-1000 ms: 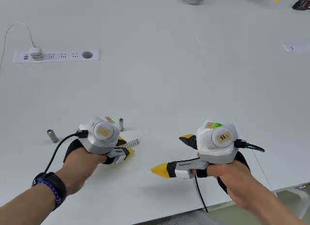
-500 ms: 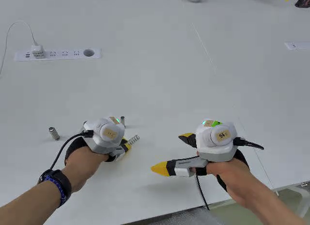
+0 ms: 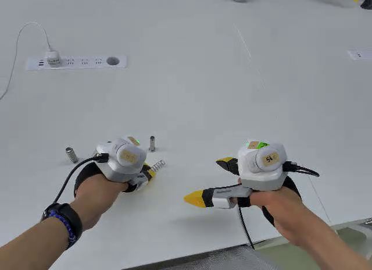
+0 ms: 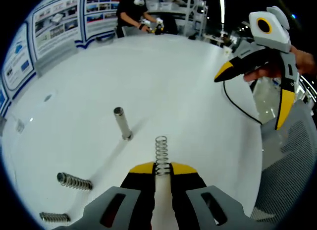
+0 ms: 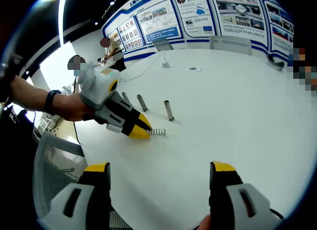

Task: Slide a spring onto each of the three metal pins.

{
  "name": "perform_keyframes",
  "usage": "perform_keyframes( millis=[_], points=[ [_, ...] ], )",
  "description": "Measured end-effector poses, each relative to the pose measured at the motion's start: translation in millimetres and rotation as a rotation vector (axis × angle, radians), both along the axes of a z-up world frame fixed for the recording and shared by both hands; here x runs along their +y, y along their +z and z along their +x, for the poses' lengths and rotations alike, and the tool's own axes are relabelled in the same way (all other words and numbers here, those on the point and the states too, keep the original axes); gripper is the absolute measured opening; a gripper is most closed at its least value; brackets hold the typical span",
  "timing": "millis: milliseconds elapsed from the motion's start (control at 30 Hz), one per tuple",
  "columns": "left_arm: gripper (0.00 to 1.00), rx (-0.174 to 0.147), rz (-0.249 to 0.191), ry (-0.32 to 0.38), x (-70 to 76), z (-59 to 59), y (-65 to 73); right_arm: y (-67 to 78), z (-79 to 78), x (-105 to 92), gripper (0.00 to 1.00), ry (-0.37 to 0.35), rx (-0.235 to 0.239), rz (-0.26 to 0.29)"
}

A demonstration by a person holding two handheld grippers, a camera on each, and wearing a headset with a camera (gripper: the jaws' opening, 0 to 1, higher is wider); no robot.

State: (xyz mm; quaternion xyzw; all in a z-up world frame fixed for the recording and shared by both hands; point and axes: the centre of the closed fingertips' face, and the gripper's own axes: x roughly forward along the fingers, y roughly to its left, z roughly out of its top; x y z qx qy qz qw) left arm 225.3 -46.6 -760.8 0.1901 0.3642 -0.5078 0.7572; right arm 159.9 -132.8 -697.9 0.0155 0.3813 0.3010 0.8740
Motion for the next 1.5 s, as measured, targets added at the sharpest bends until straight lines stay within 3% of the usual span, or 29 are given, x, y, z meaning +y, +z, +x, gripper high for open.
perform_keyframes(
  millis=[367,667,933,1133,1500],
  points=[
    [0.1,0.034,0.008,0.03,22.4,-11.9,4.3,2.5,4.4,5.1,0.83,0.008,-0.003,0.003],
    [0.1,0.02,0.007,0.019,39.5,-23.1,9.7,2.4,7.5,11.9,0.82,0.006,0.003,0.029],
    [0.1,0.029,0.001,0.043,58.4,-31.1,14.8,0.7,6.5,22.0,0.8,0.019,0.019,0.054],
    [0.1,0.017,-0.007,0.037,64.3,-35.4,24.6,0.4,6.4,31.9,0.79,0.035,0.03,0.077],
    [0.1,-0.016,-0.023,0.031,72.4,-32.8,44.8,4.1,10.5,42.6,0.77,0.054,0.031,0.101]
  ],
)
